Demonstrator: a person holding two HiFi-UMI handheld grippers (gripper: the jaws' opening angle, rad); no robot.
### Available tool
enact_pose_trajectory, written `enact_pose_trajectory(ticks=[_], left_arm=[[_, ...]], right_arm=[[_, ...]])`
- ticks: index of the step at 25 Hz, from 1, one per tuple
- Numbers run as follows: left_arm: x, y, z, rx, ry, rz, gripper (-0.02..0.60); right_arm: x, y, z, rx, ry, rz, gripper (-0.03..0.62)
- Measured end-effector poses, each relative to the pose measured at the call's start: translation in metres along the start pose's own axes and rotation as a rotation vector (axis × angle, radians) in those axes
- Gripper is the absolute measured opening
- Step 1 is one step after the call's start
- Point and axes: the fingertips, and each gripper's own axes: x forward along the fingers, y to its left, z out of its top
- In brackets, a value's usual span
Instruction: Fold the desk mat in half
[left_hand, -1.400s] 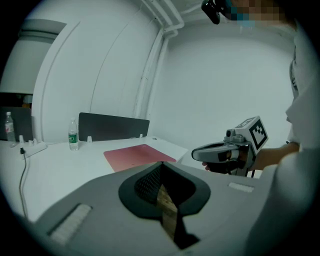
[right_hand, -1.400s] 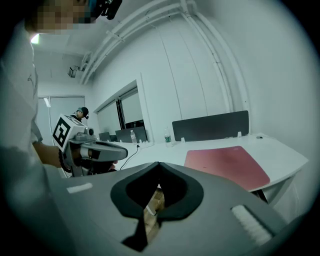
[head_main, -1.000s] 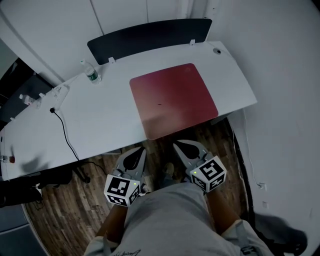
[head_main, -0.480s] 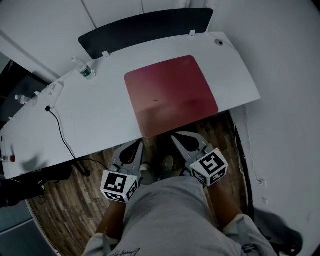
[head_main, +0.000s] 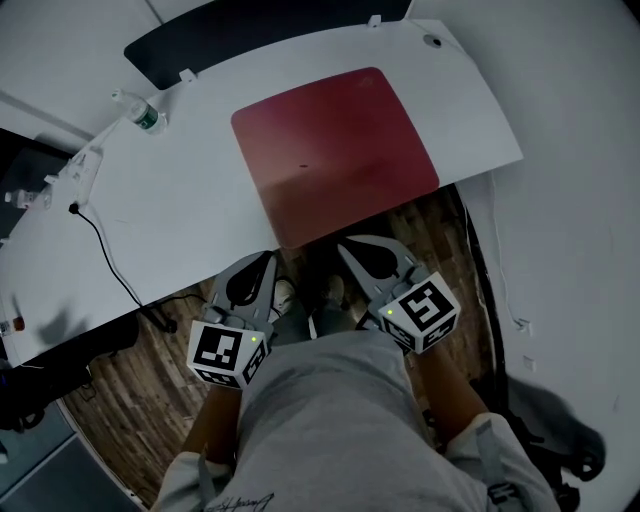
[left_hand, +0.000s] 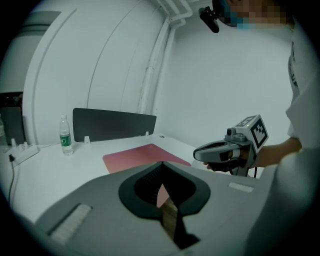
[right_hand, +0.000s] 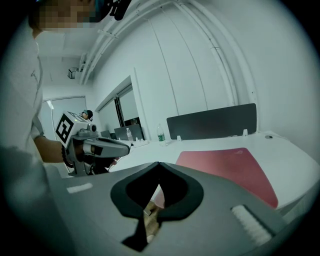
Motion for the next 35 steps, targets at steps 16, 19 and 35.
enact_pose_trajectory(ticks=[16,19,35], left_arm=[[0.012,0.027,-0.025,0.007,0.030,-0.041,0.018],[0.014,0.031,-0.031,-0.002,0.042,-0.038,0.018],[0.018,0.060,-0.080,-0.053,0.109,-0.025,0.018]], right_arm=[[0.030,-0.006,-0.033,-0.003,0.076,-0.041,0.006],[0.036,-0.005,-0.040,-0.010,0.089,-0.035,0.007],[0.093,-0.001,-0.101,-0.112,0.239,-0.005,0.008]])
